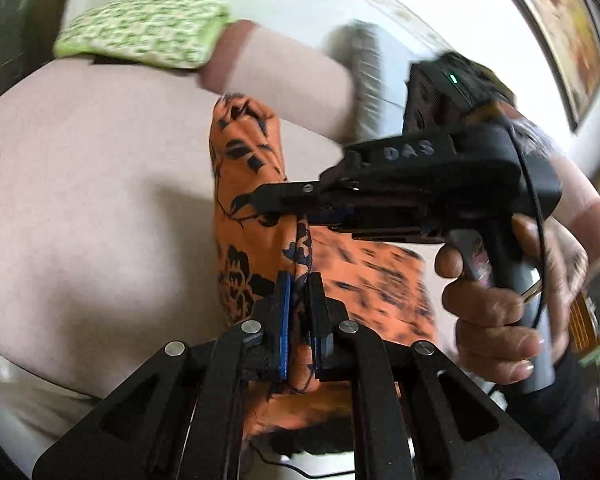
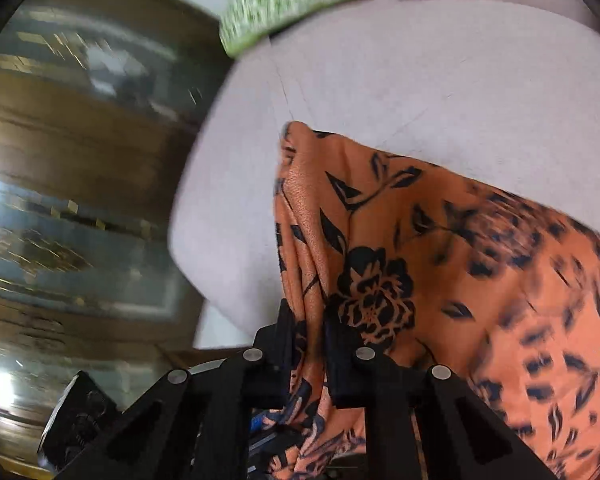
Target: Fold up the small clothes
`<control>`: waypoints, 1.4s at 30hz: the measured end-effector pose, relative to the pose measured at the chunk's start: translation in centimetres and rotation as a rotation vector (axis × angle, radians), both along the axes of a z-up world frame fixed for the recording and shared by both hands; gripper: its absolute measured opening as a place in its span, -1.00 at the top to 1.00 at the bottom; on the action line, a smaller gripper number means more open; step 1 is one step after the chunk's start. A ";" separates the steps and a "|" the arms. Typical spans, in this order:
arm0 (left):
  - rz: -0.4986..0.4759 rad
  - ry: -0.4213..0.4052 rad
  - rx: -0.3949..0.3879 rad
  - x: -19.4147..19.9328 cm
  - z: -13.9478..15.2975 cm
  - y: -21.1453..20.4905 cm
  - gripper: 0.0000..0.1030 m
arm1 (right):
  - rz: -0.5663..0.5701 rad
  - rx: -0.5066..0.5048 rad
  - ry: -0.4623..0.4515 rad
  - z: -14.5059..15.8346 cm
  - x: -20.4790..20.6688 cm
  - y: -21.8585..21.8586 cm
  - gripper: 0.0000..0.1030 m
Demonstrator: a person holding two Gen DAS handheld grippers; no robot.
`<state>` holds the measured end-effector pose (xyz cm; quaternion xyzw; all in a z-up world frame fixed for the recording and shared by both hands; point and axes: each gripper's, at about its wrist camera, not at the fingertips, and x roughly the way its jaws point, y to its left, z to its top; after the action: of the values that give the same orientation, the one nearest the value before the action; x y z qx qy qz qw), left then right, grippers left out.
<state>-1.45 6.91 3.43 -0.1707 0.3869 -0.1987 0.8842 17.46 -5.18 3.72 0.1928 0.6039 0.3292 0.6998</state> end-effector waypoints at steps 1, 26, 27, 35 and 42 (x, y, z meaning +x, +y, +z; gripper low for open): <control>-0.032 -0.007 0.003 -0.8 0.7 -1.6 0.86 | -0.032 0.055 -0.018 0.6 -1.3 -2.7 0.75; -0.389 0.192 0.191 5.5 -9.1 -29.4 0.86 | -0.629 0.034 0.045 -8.6 -10.7 -34.5 0.76; -0.395 0.187 0.202 5.4 -9.4 -29.7 0.85 | -0.644 0.013 0.052 -8.8 -10.7 -34.7 0.76; -0.433 0.233 0.076 4.3 -7.5 -26.8 0.74 | -0.701 -0.008 -0.016 -7.0 -10.7 -35.5 0.80; -0.341 0.187 0.141 3.5 -6.5 -23.6 0.13 | -0.669 0.085 -0.165 -4.0 -11.7 -35.1 -0.02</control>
<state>2.06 -16.66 -3.07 -0.0582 0.5037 -0.3009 0.8077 5.77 -40.31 -0.33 0.3815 0.4343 0.1211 0.8069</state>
